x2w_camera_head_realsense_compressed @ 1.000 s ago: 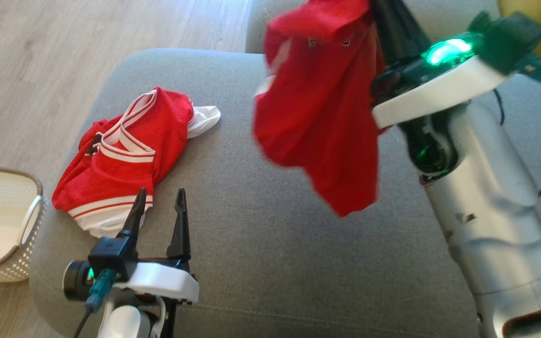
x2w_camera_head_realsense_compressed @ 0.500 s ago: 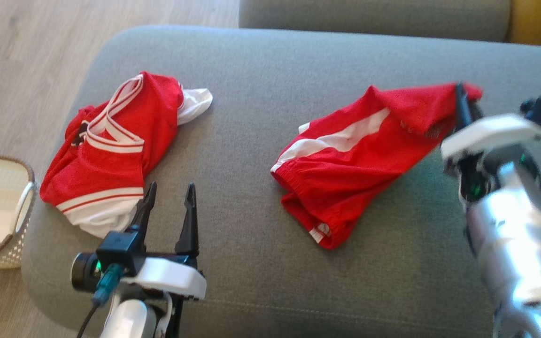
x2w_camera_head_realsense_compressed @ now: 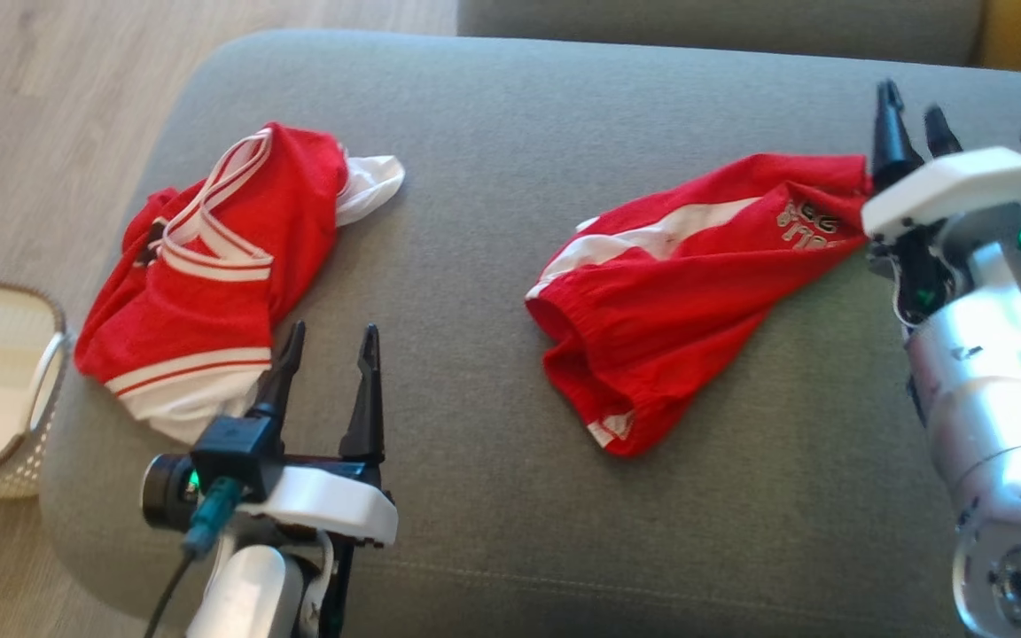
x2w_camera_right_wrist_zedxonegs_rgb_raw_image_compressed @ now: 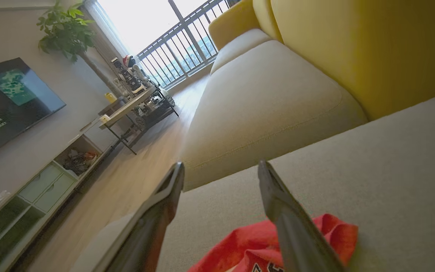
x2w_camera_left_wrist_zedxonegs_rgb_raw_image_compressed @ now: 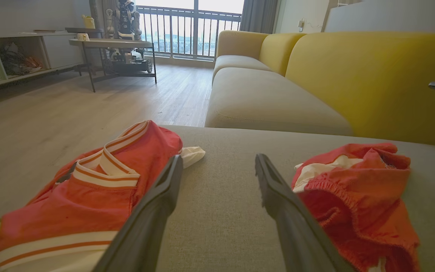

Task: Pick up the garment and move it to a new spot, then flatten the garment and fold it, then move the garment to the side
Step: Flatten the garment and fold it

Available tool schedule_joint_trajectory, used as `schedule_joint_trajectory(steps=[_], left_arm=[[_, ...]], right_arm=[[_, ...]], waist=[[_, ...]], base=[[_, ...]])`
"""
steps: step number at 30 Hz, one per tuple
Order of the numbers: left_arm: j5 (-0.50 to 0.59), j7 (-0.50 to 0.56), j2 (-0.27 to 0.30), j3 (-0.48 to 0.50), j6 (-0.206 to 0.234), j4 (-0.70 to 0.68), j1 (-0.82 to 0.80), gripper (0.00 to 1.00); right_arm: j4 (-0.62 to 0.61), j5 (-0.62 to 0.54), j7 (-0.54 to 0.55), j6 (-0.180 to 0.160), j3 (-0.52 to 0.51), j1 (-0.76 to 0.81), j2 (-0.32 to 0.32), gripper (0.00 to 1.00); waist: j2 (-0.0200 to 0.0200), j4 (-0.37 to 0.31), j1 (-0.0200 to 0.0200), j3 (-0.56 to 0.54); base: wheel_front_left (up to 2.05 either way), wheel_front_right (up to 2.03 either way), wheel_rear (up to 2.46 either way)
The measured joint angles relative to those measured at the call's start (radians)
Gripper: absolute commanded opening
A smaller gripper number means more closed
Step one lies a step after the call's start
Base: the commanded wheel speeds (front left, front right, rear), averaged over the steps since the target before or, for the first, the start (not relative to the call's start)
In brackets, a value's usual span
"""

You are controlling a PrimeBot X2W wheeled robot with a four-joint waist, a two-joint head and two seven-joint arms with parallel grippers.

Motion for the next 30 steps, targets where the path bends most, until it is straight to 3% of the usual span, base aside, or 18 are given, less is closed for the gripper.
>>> schedule_joint_trajectory(steps=[7,8,12,13,22,30], left_arm=[[-0.033,0.000,0.000,0.036,0.009,-0.014,0.000,1.00],[-0.035,0.000,0.000,0.040,0.009,-0.015,0.000,1.00],[-0.038,0.000,0.000,0.042,0.011,-0.015,0.001,1.00],[-0.050,0.000,0.000,0.045,0.020,-0.012,0.002,1.00],[-0.097,0.000,0.000,0.053,0.044,0.039,0.010,1.00],[-0.161,0.001,-0.001,0.020,0.037,0.204,-0.046,1.00]], right_arm=[[-0.209,-0.022,-0.002,0.000,0.107,0.055,0.029,1.00],[-0.306,-0.025,-0.002,0.000,0.172,0.122,0.030,1.00],[-0.453,0.003,-0.002,0.000,0.279,0.259,0.031,1.00],[-0.552,0.001,-0.003,0.000,0.317,0.356,0.037,1.00],[-0.892,-0.042,-0.004,0.000,0.371,0.714,0.041,1.00],[-1.027,-0.026,-0.004,0.000,0.346,0.766,0.042,1.00]], waist=[[0.0000,-0.055,0.0000,-0.024],[0.0000,-0.076,0.0000,-0.035],[0.0000,-0.107,-0.0001,-0.053],[0.0000,-0.129,-0.0001,-0.063],[0.0000,-0.231,-0.0001,-0.082],[0.0000,-0.316,-0.0001,-0.049]], base=[[0.00,0.00,0.00],[0.00,0.00,0.00],[0.00,0.00,0.00],[0.00,0.00,0.00],[0.00,0.00,0.00],[0.00,0.00,0.00]])
